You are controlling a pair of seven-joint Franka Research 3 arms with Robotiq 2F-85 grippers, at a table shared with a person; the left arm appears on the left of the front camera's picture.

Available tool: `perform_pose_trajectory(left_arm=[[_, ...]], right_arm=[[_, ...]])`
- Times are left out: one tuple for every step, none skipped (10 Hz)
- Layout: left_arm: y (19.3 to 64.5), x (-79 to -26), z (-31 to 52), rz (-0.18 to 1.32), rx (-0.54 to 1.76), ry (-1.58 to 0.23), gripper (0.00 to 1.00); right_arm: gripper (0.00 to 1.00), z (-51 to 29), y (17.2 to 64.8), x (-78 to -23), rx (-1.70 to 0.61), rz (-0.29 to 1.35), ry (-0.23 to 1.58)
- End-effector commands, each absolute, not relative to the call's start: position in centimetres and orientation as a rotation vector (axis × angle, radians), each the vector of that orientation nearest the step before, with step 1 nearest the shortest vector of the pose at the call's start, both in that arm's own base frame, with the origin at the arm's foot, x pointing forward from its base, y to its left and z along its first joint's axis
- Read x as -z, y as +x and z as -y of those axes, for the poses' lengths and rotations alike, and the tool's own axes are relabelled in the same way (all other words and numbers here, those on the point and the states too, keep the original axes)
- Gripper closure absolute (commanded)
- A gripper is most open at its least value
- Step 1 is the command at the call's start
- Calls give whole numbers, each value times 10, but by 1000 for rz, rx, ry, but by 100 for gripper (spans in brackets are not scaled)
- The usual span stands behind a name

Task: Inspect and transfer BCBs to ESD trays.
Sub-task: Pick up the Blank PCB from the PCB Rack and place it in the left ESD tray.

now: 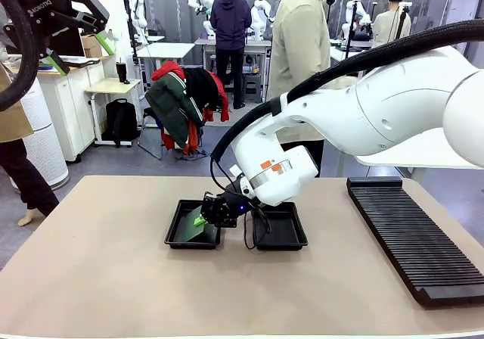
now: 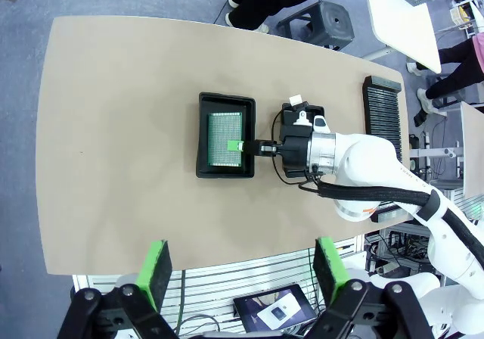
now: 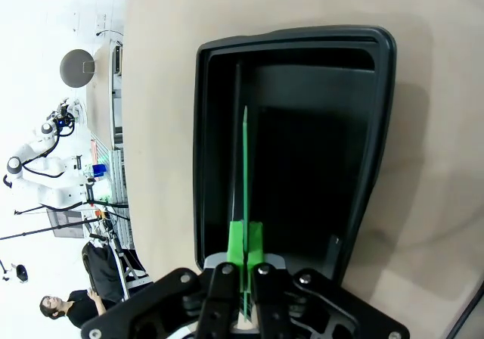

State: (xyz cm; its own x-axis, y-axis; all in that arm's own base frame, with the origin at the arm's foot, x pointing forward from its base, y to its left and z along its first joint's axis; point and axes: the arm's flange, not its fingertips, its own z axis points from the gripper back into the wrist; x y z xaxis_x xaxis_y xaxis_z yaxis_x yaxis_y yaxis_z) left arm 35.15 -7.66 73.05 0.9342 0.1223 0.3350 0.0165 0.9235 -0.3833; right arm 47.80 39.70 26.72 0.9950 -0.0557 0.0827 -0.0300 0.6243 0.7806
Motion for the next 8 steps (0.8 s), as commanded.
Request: perform_pose_trajectory(left_arm=[[352,-730,77,362,-57,-397,0],[352,-730,77,362,-57,-397,0],[352,-730,77,362,-57,-397,0],[352,-730,77,362,-57,-397,0],[352,-730,77,362,-57,-397,0],[352,-730,77,362,-57,-397,0],[352,-730,77,362,-57,-397,0],[352,-730,77,362,-57,-397,0]], right_arm=[[91,-398,477,-275,41,103,849],[87,-397,475,-278,46,111,827],[80,-399,474,-280,35,113,814],[76,-402,473,-284,27,117,782],[69,-405,473,-288,23,117,753],[65,-407,473,-293,16,121,711],[57,-412,473,-300,-4,130,662],[53,-419,474,-310,-25,138,614]])
